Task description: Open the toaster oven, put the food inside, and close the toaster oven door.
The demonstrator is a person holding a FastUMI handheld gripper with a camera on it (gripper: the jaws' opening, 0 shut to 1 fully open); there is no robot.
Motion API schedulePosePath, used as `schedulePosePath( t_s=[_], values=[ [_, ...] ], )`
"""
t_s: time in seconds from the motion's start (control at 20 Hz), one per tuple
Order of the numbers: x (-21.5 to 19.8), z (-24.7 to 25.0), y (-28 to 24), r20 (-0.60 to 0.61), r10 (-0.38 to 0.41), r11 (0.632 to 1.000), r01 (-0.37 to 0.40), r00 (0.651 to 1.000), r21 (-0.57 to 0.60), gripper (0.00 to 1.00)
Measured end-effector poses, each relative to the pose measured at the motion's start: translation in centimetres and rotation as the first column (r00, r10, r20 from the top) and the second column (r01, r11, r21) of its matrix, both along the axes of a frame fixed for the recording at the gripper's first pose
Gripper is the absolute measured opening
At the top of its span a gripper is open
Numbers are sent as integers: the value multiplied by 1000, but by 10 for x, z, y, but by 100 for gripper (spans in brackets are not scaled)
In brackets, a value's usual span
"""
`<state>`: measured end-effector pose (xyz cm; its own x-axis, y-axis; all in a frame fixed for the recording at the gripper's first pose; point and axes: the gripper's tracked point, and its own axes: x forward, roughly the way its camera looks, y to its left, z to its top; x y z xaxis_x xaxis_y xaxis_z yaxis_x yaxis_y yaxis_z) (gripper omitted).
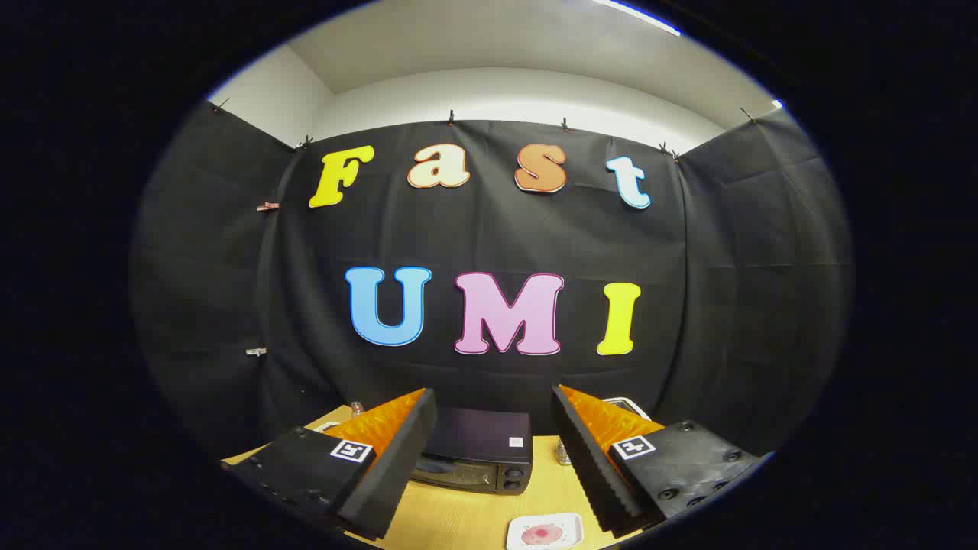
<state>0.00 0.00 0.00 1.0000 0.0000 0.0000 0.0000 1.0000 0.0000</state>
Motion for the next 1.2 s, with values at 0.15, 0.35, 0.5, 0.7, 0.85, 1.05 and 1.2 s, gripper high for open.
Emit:
schedulePosePath(
  t_s=[0.15,0.35,0.5,0.7,0.85,1.05,1.2],
  values=[
    [4,-1,-6,1,-15,1000,15,1000,-9,97],
    [9,-4,-7,-4,-13,1000,13,1000,-19,97],
    [12,-7,-6,-9,-8,1000,8,1000,-25,97],
    [17,-9,-6,-16,-4,1000,4,1000,-31,97],
    [18,-10,-10,-13,-19,999,18,1000,-43,97],
    [18,-9,-15,-12,-28,999,28,1000,-32,97],
    [19,-8,-18,-8,-37,999,36,999,-36,97]
  ],
)
